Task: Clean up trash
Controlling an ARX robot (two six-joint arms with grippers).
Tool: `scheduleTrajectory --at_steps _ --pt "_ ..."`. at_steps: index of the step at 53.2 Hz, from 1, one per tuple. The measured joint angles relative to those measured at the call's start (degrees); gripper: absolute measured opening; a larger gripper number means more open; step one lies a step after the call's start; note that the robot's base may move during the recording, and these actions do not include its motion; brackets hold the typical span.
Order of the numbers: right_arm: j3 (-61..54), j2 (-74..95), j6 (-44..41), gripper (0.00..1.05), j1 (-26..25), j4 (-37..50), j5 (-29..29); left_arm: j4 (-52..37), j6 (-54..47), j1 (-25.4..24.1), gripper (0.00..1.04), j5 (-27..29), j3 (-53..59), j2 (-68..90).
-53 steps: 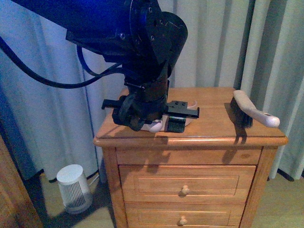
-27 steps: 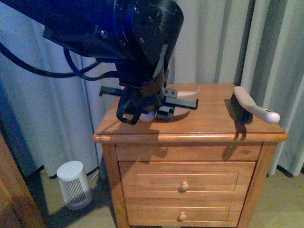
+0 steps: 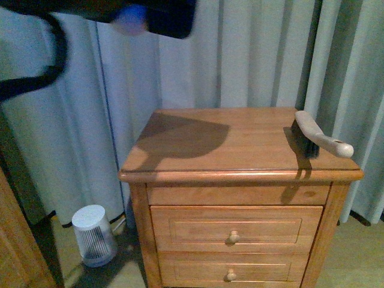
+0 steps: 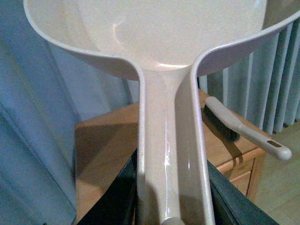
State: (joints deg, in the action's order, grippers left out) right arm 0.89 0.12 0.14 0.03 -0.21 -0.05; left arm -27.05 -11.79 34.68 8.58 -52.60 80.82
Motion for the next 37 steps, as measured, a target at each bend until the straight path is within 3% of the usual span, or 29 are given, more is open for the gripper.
scheduleTrajectory --at_steps 16,23,37 --pt "0.0 0.0 0.0 0.97 0.0 0.0 0.0 0.5 -2.1 -5.6 0.28 -5.2 19.3 -28.3" --pt "0.0 0.0 0.0 0.97 0.0 0.0 0.0 4.1 -3.0 -13.2 0.28 -9.9 26.0 -40.0" --pt "0.0 0.0 0.0 0.97 0.0 0.0 0.0 8.9 -0.7 -36.3 0.28 -22.5 33.9 -51.9"
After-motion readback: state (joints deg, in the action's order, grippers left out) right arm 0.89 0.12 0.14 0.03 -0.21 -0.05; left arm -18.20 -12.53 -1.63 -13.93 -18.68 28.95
